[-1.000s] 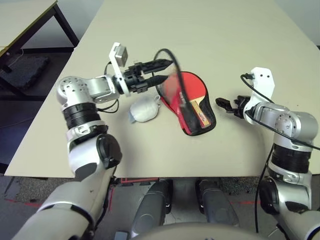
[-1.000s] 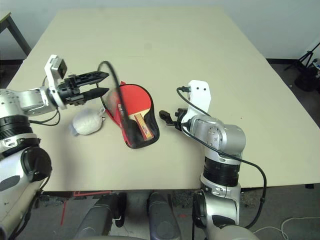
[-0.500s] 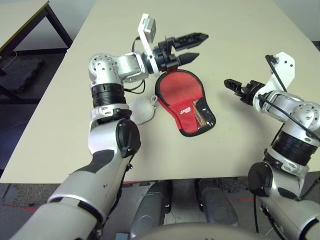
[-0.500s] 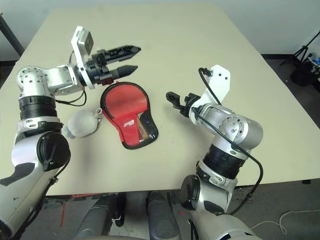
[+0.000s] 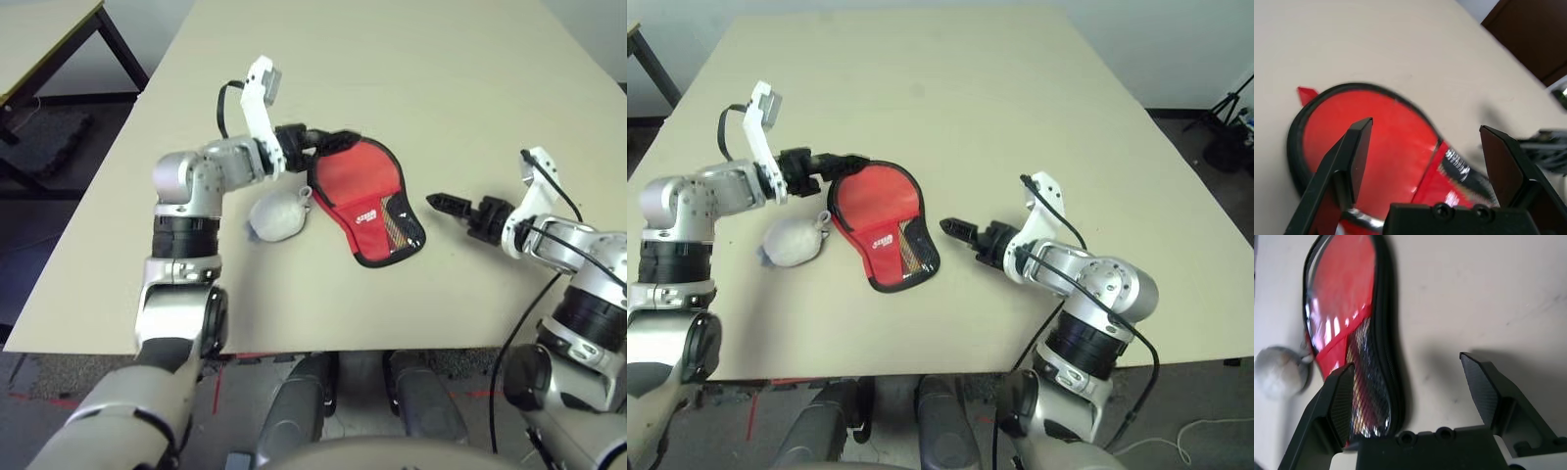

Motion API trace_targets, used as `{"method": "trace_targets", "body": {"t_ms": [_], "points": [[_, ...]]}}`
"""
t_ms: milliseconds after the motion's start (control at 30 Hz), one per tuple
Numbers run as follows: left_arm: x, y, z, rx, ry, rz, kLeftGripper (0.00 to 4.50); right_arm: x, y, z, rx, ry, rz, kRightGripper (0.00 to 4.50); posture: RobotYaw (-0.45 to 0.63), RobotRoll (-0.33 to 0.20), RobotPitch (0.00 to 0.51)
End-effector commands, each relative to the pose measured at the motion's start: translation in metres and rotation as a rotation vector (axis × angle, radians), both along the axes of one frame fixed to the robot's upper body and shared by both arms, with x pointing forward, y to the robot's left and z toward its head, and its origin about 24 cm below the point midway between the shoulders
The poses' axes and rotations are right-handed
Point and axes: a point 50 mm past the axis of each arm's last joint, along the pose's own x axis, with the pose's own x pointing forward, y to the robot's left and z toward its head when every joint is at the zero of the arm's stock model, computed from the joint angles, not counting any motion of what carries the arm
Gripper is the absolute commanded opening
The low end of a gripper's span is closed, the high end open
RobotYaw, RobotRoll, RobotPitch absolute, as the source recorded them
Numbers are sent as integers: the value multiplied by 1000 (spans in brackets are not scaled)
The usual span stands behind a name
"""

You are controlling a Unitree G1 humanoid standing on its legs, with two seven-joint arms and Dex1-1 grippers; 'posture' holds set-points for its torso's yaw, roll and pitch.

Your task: Store the ping-pong paddle in its case and zip it.

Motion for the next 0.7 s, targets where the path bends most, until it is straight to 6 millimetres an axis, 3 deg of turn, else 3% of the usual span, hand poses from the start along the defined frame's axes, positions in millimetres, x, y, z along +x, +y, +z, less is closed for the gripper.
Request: {"method": "trace_targets", "body": {"t_ms": [33,333,700], "points": [[-3,0,-7,42,-25,-1,4500,-6,2,-8,6,58,68,4455,-48,0,181],[3,-2,7,-13,-114,35,4500,-23,18,-22,60,129,194,4455,-37,0,186],[9,-11,13,-38,-137,27,4500,-19,37,-35,133,204,184,4455,-45,0,175]]}}
